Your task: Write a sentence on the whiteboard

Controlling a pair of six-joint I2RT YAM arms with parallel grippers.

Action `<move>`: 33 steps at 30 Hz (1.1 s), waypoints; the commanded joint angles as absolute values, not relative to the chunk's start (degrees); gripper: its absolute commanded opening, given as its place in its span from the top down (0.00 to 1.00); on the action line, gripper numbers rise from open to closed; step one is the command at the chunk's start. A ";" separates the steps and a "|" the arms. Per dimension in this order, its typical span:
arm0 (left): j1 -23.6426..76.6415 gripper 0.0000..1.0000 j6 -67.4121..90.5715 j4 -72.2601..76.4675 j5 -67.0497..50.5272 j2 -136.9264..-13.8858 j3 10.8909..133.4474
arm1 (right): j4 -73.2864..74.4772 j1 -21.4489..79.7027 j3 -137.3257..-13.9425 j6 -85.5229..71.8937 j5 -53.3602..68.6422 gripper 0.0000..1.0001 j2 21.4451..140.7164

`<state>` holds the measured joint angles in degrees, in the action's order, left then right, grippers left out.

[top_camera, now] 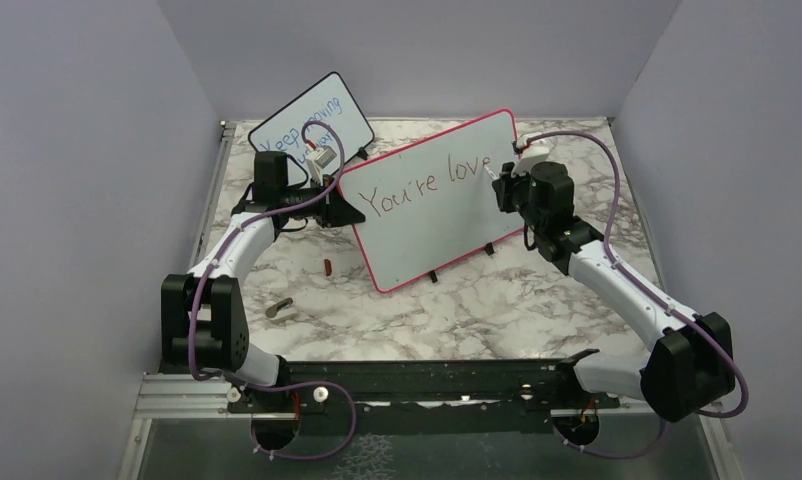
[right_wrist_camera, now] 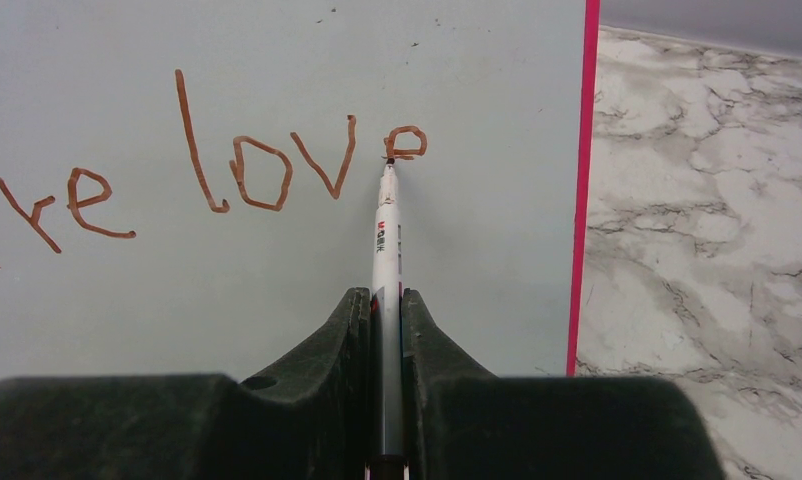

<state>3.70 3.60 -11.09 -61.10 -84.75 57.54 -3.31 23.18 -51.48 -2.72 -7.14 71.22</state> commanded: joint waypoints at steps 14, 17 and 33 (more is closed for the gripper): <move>3.25 1.00 1.53 -16.41 -56.31 -85.08 57.39 | 2.22 23.03 -50.72 -3.69 -10.59 0.99 70.67; 3.26 1.00 1.49 -16.43 -56.33 -84.99 57.39 | 1.47 23.03 -50.56 -3.99 -13.10 1.00 70.66; 3.25 1.00 1.58 -16.44 -55.87 -84.99 57.30 | -3.79 23.03 -51.53 -3.93 -15.37 0.99 68.94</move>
